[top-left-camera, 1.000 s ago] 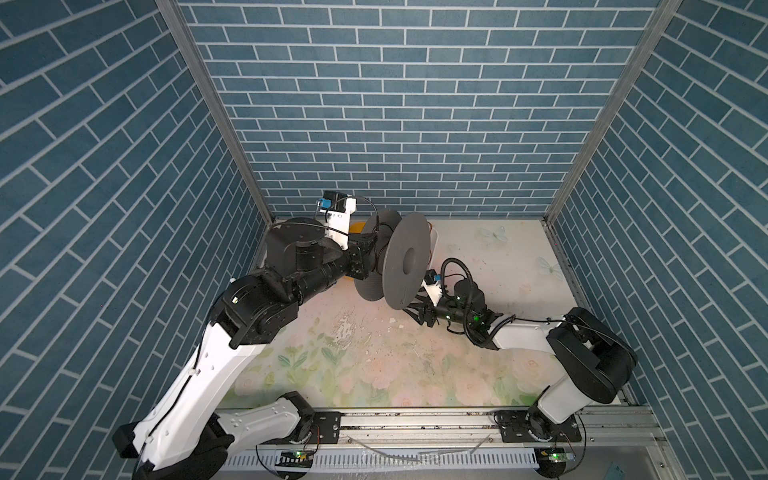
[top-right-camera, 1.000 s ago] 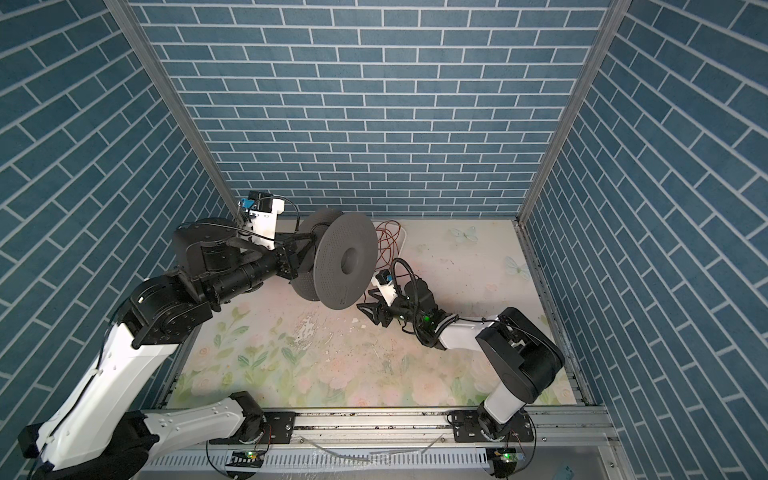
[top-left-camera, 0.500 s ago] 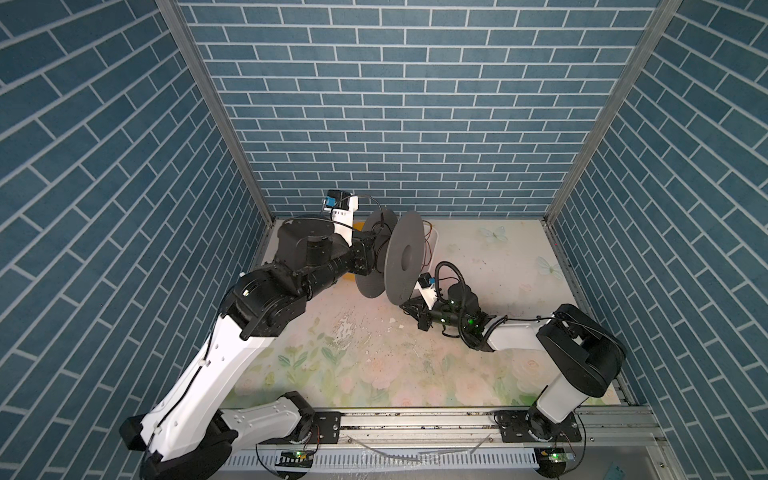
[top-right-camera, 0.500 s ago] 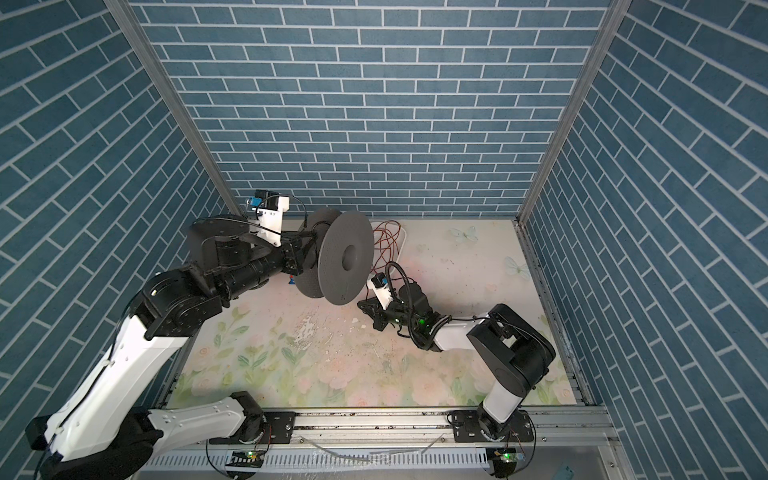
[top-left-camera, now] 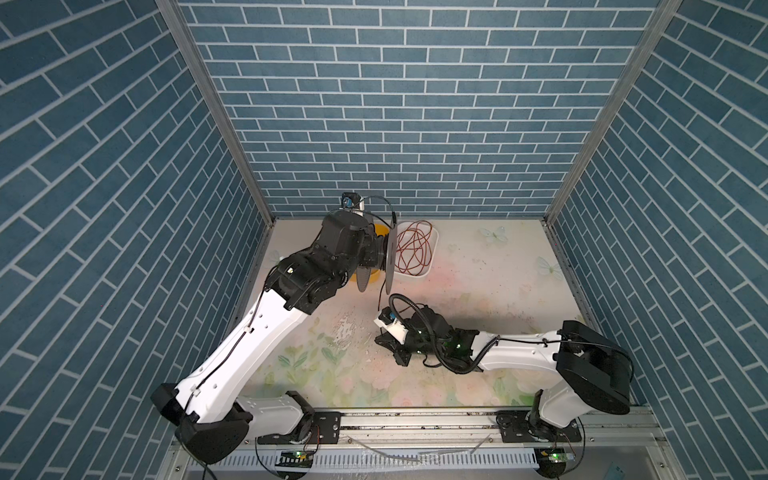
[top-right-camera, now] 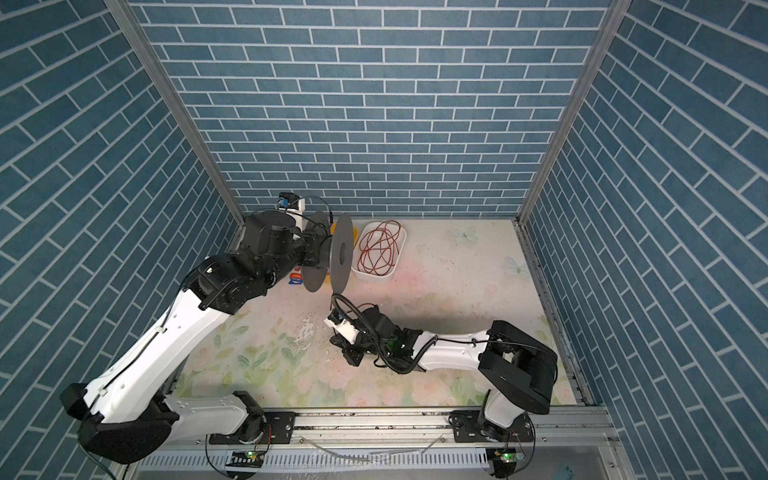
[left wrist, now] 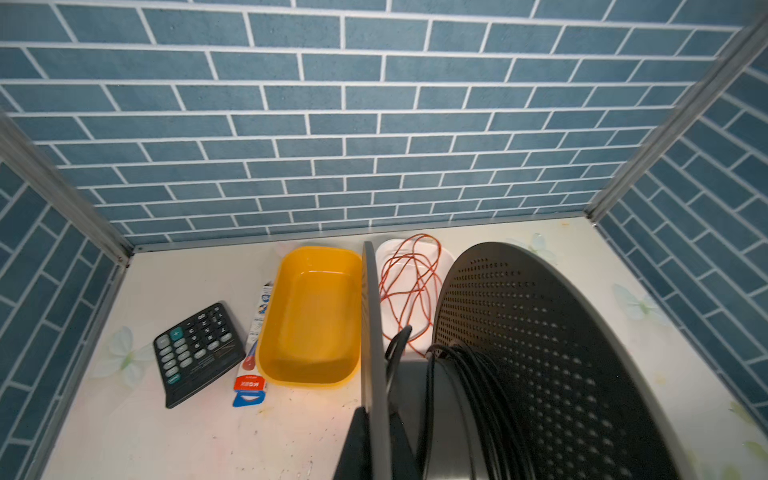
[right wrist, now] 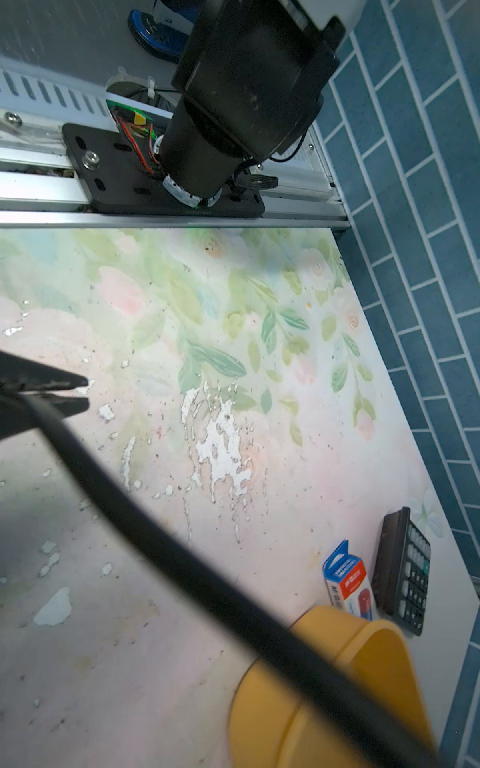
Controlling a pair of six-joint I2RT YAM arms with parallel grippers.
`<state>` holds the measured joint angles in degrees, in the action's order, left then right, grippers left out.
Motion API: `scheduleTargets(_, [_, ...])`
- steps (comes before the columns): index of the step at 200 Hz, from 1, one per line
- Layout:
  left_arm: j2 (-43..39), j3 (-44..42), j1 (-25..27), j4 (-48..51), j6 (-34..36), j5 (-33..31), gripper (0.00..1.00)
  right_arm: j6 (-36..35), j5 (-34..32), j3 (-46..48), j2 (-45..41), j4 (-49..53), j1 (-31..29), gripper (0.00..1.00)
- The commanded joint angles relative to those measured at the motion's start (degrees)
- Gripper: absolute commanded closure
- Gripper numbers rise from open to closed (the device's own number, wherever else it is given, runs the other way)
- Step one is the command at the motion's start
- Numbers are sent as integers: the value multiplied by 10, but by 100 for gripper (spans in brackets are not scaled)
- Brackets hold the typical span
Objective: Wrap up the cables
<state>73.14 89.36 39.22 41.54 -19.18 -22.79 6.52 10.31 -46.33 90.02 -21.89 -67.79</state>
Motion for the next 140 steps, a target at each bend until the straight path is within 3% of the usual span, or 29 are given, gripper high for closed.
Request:
scheduleTargets(1, [0,-24,-4,-46,11,-76,100,-51,-49,-50,-38,96,-21,100])
scheduleTargets(27, [3,-60,-4,-48,15,-115,100,-63,-65,-84,-76,157,-32,100])
scheduleTargets(66, [-3,-111,-4,-19,-7,-123,100,-77,-100,-96,-136,194,-31,100])
scheduleTargets(140, [-19,-166,1,45,22,-32,100,-93,-266,-214,-132,321,-6,100])
